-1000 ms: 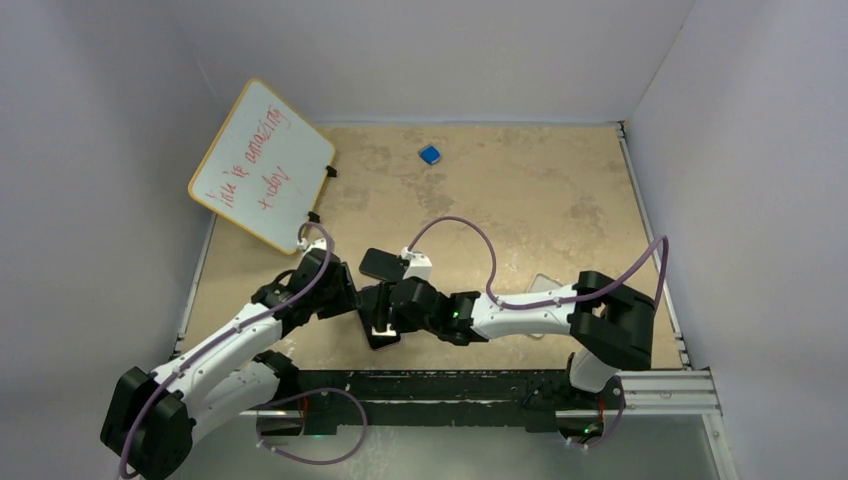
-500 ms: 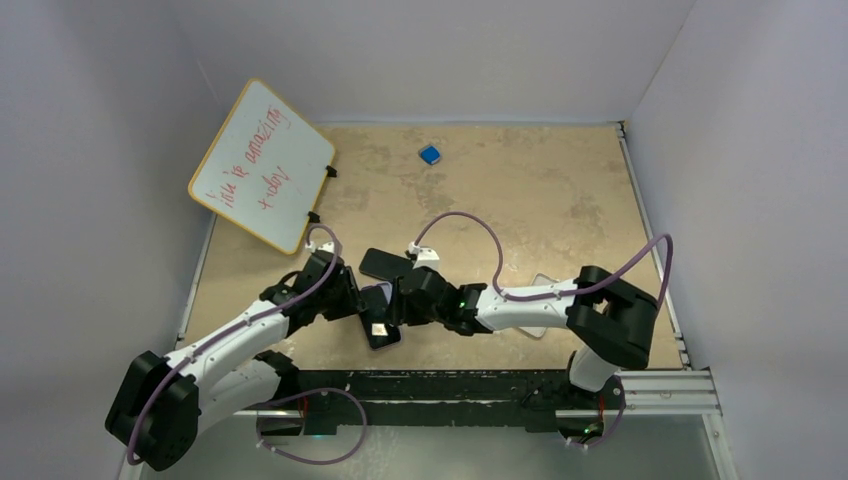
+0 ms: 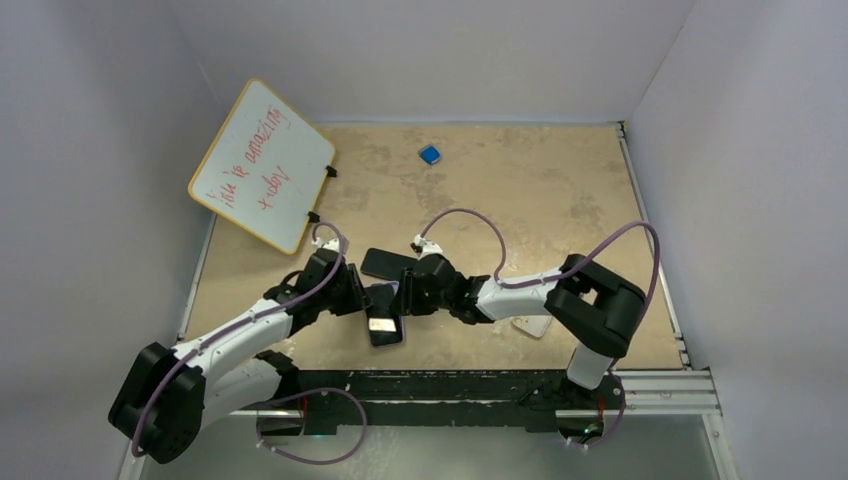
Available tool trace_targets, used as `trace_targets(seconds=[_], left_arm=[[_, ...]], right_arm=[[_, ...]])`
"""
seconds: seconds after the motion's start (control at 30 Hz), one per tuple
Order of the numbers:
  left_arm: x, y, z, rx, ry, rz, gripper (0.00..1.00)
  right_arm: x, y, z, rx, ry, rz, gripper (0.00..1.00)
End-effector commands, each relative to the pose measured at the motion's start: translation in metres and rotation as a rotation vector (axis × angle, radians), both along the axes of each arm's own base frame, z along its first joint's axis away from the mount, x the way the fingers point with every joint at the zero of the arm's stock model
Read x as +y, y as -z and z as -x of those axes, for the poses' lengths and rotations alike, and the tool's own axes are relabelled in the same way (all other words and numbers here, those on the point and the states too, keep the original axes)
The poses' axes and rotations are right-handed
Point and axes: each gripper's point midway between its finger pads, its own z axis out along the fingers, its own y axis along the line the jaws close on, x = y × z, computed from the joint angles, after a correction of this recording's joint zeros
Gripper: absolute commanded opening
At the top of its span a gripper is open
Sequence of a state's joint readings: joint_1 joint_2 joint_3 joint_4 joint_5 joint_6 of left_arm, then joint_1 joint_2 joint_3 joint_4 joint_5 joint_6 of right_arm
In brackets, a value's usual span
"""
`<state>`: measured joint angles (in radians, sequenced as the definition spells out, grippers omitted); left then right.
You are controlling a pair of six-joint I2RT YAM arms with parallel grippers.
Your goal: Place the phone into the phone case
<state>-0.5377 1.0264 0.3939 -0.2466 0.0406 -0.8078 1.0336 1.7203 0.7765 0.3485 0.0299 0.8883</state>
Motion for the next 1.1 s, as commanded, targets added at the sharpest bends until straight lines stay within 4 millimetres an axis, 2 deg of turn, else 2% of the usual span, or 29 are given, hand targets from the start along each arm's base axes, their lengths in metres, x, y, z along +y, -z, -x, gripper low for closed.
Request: trace_targets(seconds=[0.0, 0.2, 0.33, 0.47, 0.5, 0.6, 0.7, 0.9, 1.07], left_arm=[[-0.023, -0.021, -0.015, -0.084, 0.071, 0.092, 0.25], [-0.035, -0.025, -0.016, -0.103, 0.138, 0.129, 0.21], [-0.042, -0.028, -0.014, -0.117, 0.177, 0.163, 0.21], [-0.035, -0.023, -0.011, -0.079, 0.164, 0.116, 0.22], [-0.031, -0.021, -0.009, -0.06, 0.152, 0.09, 0.26], [-0.016, -0.019, -0.005, -0.015, 0.117, 0.014, 0.36], [-0.01, -0.022, -0.002, 0.007, 0.102, -0.018, 0.41], [-0.015, -0.017, 0.016, 0.063, 0.126, 0.04, 0.4], [-0.02, -0.005, 0.029, 0.11, 0.143, 0.084, 0.34]], right_arm=[[0.011, 0.003, 0.001, -0.02, -0.057, -0.003, 0.4], [0.018, 0.006, 0.001, -0.033, -0.107, -0.001, 0.37], [0.018, 0.002, -0.008, -0.068, -0.1, -0.004, 0.37], [0.013, -0.003, -0.015, -0.063, -0.068, -0.006, 0.37], [0.011, -0.004, -0.015, -0.056, -0.061, -0.001, 0.38], [0.004, -0.007, -0.011, -0.044, -0.059, 0.014, 0.39], [-0.001, -0.01, -0.007, -0.048, -0.066, 0.013, 0.42], [-0.013, -0.008, 0.007, -0.01, -0.067, 0.017, 0.46], [-0.006, -0.001, 0.025, 0.036, -0.096, 0.001, 0.49]])
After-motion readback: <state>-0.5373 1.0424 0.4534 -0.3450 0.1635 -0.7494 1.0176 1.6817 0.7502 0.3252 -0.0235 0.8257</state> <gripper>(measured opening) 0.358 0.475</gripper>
